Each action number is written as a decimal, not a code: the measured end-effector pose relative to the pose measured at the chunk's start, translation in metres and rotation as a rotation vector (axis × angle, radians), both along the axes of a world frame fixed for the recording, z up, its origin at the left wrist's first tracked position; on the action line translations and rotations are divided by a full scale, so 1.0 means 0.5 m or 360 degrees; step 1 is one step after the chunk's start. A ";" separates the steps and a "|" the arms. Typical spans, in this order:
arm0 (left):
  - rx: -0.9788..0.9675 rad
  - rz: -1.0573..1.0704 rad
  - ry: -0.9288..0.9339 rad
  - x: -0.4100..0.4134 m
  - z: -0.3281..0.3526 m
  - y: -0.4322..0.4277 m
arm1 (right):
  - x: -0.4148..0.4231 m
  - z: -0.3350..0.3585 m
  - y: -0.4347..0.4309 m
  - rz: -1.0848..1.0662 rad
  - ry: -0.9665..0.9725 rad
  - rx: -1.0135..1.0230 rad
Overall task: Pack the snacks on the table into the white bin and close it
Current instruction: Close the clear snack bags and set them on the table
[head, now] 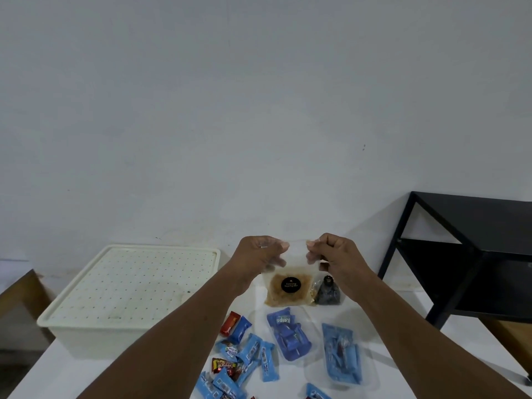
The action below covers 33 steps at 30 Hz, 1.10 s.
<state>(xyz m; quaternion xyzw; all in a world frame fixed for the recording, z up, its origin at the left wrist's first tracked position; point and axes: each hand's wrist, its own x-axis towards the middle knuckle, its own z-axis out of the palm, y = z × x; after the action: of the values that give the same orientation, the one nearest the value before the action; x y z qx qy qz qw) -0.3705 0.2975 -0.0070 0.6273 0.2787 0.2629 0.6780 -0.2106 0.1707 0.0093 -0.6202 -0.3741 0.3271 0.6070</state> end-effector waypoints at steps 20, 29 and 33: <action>0.0085 -0.0074 -0.0085 -0.010 0.026 -0.019 | -0.006 0.018 -0.015 0.0030 -0.0287 -0.0045; -0.0061 -0.0005 -0.0136 -0.020 0.032 -0.016 | 0.000 0.034 -0.021 0.0099 -0.0186 -0.0016; -0.0046 0.0053 -0.0154 -0.025 0.034 -0.007 | 0.012 0.021 -0.029 0.0051 0.0105 0.0015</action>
<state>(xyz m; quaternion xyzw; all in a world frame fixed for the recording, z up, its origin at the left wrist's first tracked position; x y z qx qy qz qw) -0.3832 0.2940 0.0102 0.5992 0.2600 0.3001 0.6952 -0.2048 0.1562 0.0199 -0.6001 -0.3653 0.3553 0.6165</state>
